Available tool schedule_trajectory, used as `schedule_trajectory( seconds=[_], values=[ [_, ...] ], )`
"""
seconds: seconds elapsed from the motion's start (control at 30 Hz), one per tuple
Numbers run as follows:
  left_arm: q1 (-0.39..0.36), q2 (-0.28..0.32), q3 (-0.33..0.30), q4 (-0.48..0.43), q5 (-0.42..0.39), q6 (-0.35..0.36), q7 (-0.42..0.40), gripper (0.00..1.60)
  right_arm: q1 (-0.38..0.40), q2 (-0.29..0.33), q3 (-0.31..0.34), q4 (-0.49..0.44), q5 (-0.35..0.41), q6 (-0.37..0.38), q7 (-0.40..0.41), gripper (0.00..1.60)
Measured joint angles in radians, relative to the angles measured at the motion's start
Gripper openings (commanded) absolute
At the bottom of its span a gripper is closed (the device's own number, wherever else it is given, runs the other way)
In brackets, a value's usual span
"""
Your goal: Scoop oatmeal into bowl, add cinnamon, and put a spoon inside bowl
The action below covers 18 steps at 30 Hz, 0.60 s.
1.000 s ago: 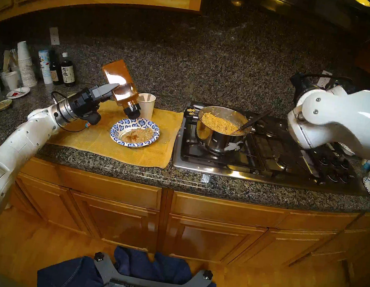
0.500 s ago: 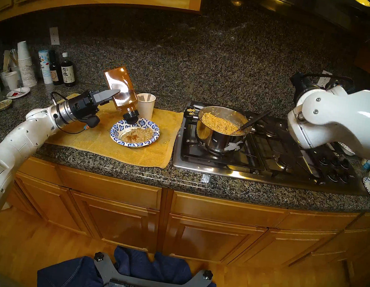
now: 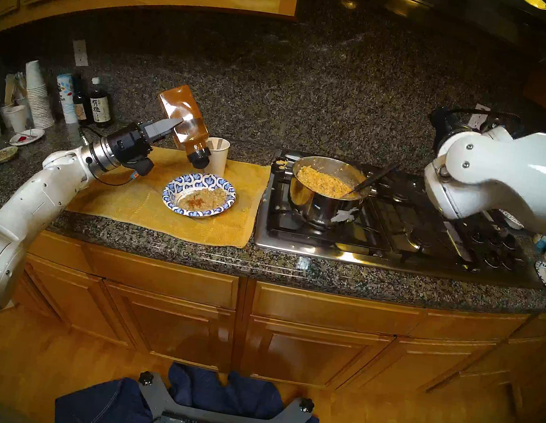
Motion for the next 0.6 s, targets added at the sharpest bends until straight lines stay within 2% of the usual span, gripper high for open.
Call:
schedule_trajectory(
  seconds=[0.27,0.47,0.6],
  values=[
    [0.029,0.0,-0.003,-0.037,0.0,-0.042,-0.002,0.0,0.0,0.0,0.002,0.0,-0.008,0.0,-0.001,1.6],
    [0.1,0.034,0.006,-0.072,0.025,-0.062,-0.01,0.0,0.0,0.001,0.003,-0.001,-0.017,0.0,-0.001,1.6],
    [0.123,0.046,0.006,-0.081,0.036,-0.06,-0.024,0.0,0.0,0.002,0.003,-0.001,-0.019,0.0,-0.001,1.6]
  ],
)
